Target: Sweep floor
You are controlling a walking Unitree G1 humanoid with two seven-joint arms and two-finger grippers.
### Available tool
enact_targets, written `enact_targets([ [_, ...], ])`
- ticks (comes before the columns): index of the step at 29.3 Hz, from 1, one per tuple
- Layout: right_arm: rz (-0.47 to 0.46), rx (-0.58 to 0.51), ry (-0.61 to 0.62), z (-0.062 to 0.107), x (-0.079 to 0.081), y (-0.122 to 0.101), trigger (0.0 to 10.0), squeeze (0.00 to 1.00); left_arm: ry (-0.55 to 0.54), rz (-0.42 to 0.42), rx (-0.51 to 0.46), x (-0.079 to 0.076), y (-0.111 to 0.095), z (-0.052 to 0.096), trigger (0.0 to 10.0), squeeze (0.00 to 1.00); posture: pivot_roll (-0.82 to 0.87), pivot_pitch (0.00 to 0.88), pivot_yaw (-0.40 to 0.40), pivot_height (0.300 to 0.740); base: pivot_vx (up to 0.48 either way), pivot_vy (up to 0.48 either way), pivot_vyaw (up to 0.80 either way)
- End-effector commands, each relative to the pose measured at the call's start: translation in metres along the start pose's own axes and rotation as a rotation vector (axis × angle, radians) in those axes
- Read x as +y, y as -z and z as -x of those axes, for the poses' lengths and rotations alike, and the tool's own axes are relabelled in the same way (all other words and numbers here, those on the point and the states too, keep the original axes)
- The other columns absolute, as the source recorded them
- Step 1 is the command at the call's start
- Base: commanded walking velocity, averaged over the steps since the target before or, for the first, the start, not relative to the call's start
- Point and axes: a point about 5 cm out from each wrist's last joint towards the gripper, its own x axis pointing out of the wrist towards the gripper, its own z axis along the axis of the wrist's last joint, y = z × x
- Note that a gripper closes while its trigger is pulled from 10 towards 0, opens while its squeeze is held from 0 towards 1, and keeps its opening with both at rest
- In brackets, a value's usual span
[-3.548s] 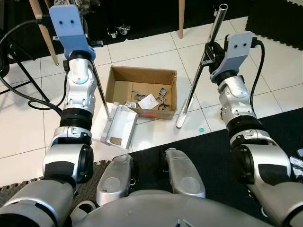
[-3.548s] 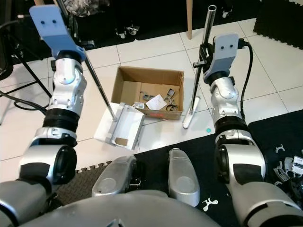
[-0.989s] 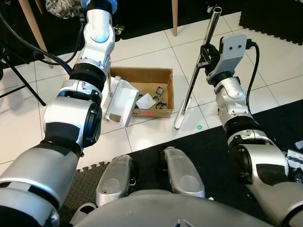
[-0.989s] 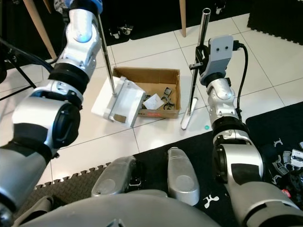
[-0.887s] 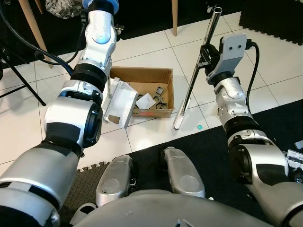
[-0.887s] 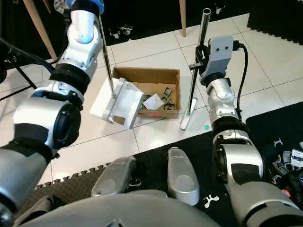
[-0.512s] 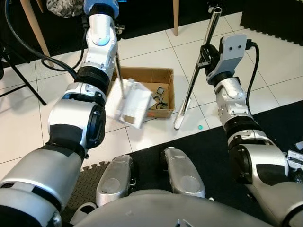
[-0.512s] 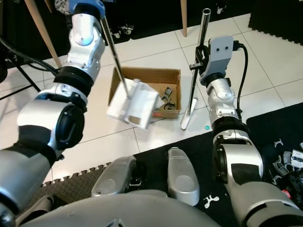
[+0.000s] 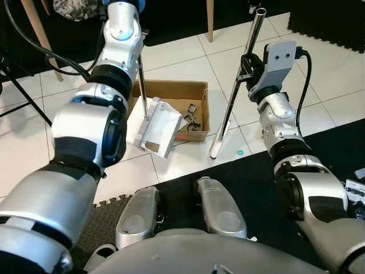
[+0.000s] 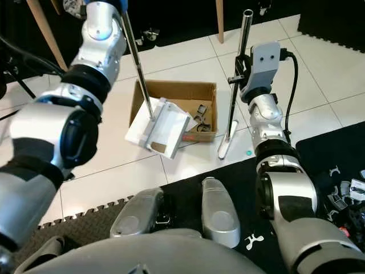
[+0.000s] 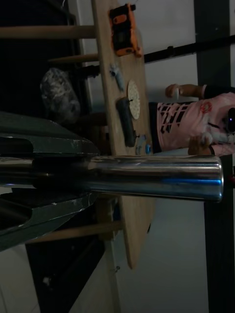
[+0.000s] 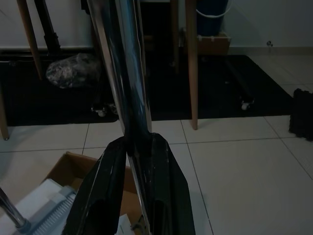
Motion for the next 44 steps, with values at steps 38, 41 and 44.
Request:
enact_targets([
  [38,0.031,-0.022,-0.001,-0.003,-0.004,-0.007,10.0,0.0,-0.056,0.062,0.243,0.032,0.007,-0.01,10.0,0.0,-0.03,0.053,0.001,0.74,0.0,0.0,0.0],
  [41,0.029,-0.021,0.004,-0.003,-0.005,-0.006,10.0,0.0,-0.058,-0.008,0.1,0.033,-0.007,-0.012,10.0,0.0,-0.03,0.055,0.004,0.74,0.0,0.0,0.0],
  [44,0.028,-0.02,0.006,-0.003,-0.005,-0.006,10.0,0.0,-0.047,-0.039,0.017,0.032,-0.015,-0.012,10.0,0.0,-0.03,0.055,0.004,0.74,0.0,0.0,0.0],
])
